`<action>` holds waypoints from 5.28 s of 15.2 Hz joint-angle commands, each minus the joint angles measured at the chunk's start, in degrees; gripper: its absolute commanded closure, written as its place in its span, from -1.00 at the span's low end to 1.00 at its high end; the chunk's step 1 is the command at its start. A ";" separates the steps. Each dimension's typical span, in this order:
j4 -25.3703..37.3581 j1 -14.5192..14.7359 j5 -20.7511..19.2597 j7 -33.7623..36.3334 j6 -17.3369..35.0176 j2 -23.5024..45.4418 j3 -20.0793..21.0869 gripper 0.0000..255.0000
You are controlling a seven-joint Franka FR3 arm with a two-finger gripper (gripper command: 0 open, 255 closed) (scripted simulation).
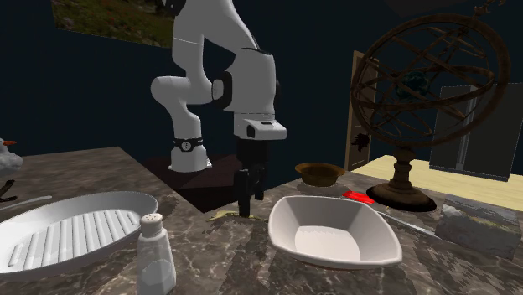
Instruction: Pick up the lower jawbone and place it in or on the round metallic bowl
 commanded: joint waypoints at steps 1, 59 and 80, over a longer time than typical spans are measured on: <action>0.36 -0.11 0.25 0.03 1.18 1.51 0.11 -1.00; 1.53 14.07 -3.57 24.68 -13.93 -11.52 8.29 1.00; 12.25 25.17 -6.50 41.94 -13.85 0.17 12.68 1.00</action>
